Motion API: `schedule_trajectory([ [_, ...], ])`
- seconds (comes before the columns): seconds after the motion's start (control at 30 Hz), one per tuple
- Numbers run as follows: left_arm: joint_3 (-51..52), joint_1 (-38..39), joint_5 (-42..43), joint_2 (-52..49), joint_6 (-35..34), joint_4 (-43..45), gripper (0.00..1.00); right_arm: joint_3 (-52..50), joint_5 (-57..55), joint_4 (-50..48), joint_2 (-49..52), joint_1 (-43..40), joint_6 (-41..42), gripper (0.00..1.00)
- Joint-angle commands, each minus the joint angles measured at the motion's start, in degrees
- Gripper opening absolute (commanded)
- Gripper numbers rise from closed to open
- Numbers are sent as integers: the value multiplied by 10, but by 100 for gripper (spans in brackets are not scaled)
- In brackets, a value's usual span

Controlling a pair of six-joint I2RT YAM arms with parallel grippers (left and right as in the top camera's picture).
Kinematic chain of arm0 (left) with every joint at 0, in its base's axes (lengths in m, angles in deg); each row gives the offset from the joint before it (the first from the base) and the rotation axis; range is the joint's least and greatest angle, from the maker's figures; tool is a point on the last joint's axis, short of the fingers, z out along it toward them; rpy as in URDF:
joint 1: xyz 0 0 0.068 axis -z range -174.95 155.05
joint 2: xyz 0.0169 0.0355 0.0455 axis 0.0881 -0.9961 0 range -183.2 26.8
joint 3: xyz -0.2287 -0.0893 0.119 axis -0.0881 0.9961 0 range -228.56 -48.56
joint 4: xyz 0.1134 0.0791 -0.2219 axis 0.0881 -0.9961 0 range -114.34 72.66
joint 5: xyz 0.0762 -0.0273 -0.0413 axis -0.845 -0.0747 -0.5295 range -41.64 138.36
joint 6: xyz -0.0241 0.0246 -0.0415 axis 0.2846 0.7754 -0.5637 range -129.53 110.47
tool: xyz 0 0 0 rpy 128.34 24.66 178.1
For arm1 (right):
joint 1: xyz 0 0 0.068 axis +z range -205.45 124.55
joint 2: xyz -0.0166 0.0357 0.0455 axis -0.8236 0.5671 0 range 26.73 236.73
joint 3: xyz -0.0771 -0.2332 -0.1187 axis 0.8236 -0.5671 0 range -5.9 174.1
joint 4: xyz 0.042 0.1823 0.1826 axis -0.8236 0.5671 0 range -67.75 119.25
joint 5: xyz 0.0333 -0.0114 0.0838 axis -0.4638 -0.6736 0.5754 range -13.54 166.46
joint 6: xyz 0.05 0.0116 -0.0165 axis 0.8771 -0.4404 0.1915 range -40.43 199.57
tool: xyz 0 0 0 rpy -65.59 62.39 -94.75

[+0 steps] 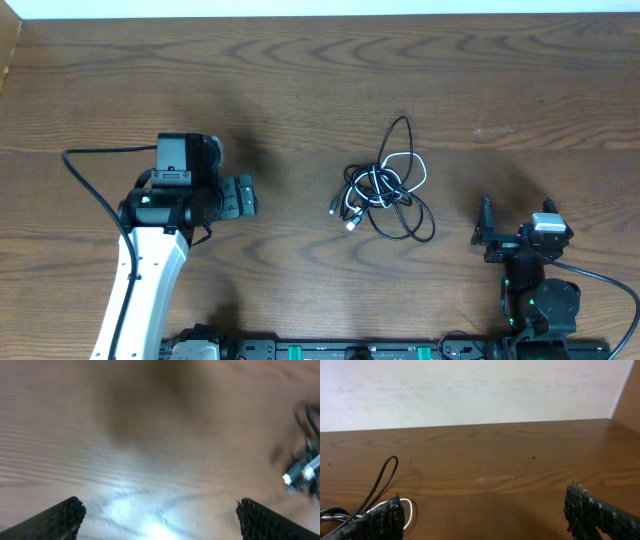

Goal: Untangle cables
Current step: 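Raise the left arm and move it forward toward the cable bundle, then lower the left gripper onto the black-and-white cable tangle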

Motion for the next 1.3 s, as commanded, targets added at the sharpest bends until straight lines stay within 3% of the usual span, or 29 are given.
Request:
schedule_trajectory([
  [0.0, -15, 5, 73, -3, 67, -16, 98, -1, 2, 3, -4, -3, -6, 99],
  [0.17, -16, 41, 89, -3, 112, -3, 98, -1, -6, 2, -5, -3, -7, 99],
  [0.6, -16, 150, 89, -3, 143, 50, 98, -1, 0, 2, -4, -3, -6, 99],
  [0.9, -16, 233, 89, -11, 142, 84, 98, -1, 4, 2, -4, -3, -2, 99],
  [1.03, -16, 245, 89, -23, 123, 107, 98, -1, 14, -6, -4, -3, 51, 99],
  [1.27, -16, 245, 91, -46, 88, 148, 98, 37, 60, -16, -3, -3, 56, 99],
])
